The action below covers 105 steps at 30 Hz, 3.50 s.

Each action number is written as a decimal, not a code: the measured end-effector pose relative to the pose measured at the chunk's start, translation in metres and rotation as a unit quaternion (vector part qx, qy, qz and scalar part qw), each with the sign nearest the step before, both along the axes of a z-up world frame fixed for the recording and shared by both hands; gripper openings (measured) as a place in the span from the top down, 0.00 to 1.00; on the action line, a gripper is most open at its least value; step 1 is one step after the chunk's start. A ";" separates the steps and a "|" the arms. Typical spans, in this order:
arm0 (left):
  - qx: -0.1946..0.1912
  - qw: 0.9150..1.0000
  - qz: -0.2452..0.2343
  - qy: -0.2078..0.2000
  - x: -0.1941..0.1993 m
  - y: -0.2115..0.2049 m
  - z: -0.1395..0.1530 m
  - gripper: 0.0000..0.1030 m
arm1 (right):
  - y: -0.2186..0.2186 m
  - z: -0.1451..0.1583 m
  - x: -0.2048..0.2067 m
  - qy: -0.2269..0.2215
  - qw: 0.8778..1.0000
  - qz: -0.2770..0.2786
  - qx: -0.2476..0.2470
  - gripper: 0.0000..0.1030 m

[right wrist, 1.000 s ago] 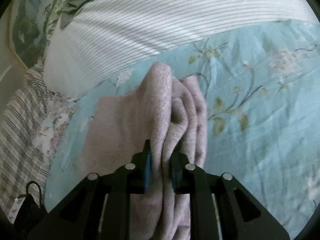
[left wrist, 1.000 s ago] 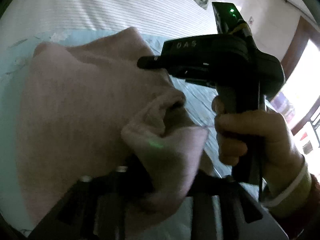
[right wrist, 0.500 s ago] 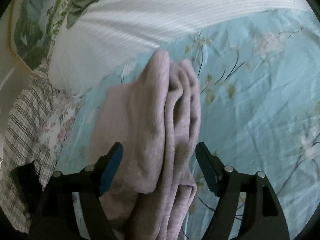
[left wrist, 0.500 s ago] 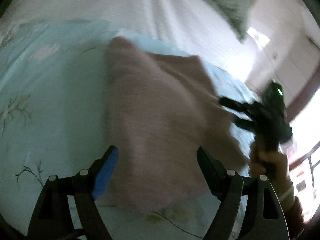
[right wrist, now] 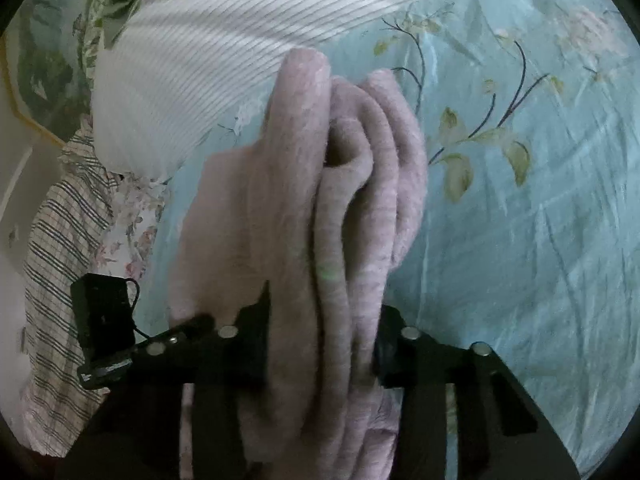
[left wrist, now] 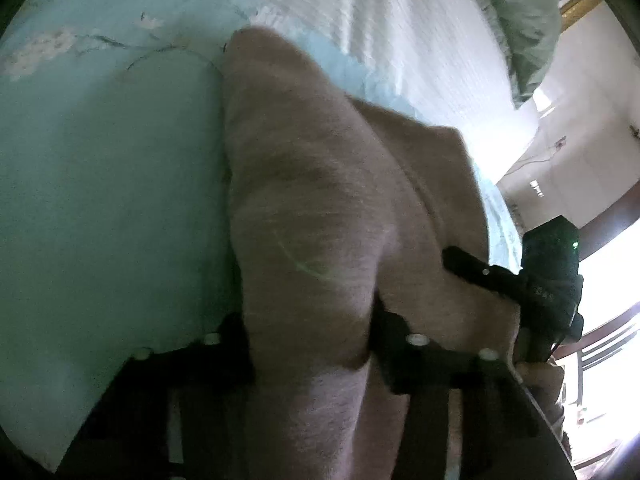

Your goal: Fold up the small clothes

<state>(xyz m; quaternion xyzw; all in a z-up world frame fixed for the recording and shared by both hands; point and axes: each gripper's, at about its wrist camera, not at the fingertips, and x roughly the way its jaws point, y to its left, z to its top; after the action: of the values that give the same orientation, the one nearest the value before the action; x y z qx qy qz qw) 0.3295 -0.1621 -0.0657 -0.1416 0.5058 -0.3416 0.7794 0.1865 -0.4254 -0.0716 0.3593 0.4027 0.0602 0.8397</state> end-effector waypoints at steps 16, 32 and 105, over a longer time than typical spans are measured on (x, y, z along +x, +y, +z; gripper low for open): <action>0.030 0.994 0.091 -0.056 -0.112 0.204 0.070 0.64 | 0.189 0.017 0.013 -0.069 0.985 0.143 0.067 0.66; 0.085 0.984 0.156 -0.025 -0.128 0.245 0.021 0.33 | 0.215 0.009 0.015 -0.011 0.991 0.130 -0.030 0.40; 0.080 0.991 0.054 -0.095 -0.245 0.210 0.016 0.64 | 0.209 -0.030 -0.048 -0.010 0.999 0.023 -0.038 1.00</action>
<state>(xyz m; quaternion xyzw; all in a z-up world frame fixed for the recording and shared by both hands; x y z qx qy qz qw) 0.0841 0.0481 -0.0496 -0.0728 0.4466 -0.2691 0.8502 0.1388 -0.2161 -0.1013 0.3174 0.4041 0.0681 0.8552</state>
